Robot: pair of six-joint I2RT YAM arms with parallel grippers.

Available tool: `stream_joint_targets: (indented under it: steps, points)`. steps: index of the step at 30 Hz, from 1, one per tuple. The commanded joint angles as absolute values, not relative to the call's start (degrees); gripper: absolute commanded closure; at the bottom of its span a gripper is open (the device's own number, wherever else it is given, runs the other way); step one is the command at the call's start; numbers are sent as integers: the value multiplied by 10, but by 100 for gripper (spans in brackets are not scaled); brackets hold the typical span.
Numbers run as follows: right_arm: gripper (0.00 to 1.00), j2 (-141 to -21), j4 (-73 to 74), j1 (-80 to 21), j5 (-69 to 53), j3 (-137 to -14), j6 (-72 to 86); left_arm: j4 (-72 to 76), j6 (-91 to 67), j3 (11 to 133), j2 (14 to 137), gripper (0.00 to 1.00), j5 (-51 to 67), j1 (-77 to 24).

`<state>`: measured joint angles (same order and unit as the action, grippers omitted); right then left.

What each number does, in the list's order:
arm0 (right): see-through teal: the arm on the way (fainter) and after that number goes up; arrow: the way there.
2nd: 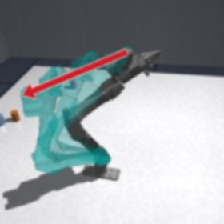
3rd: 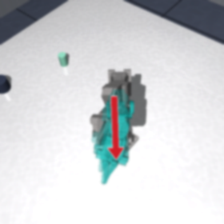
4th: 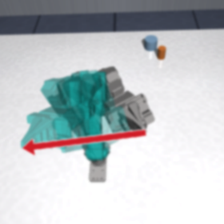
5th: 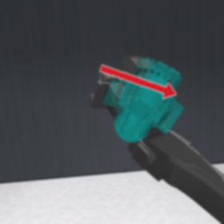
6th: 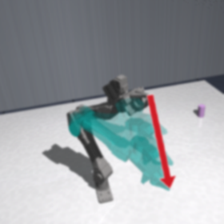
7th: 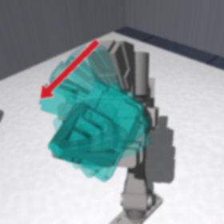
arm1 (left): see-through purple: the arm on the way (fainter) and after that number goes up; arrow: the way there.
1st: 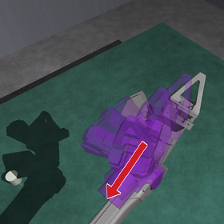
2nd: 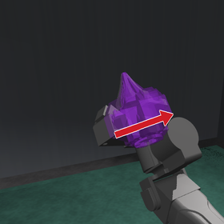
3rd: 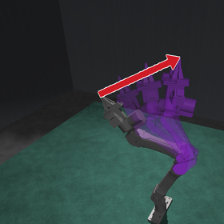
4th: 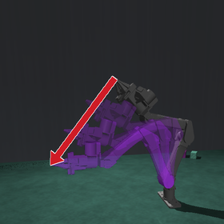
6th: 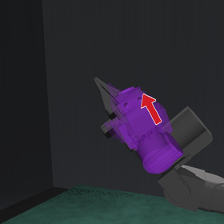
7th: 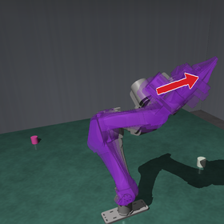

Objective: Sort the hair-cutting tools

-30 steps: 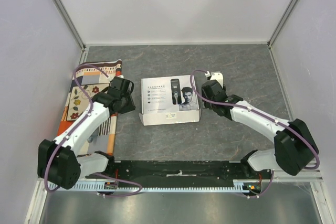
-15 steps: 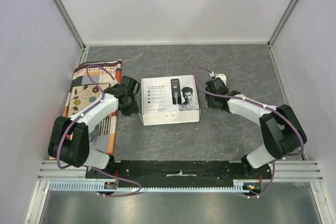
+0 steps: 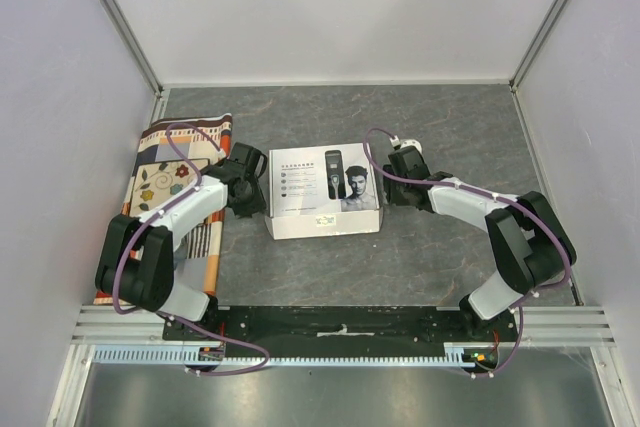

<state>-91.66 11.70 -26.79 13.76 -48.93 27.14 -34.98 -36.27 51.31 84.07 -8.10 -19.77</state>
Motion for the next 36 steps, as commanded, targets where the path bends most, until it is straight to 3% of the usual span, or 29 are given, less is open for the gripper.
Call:
stream_joint_targets:
  steps: [1, 13, 36]
  points:
    - [37, -909, 82, -269, 126, -513, 259, -327, -376, 536, 852, 57, -74, -194]
    - [39, -904, 66, -269, 54, -498, 248, -314, -382, 513, 849, 58, -46, -194]
    - [41, -881, 141, -287, 47, -489, 241, -318, -379, 464, 817, 61, -7, -199]
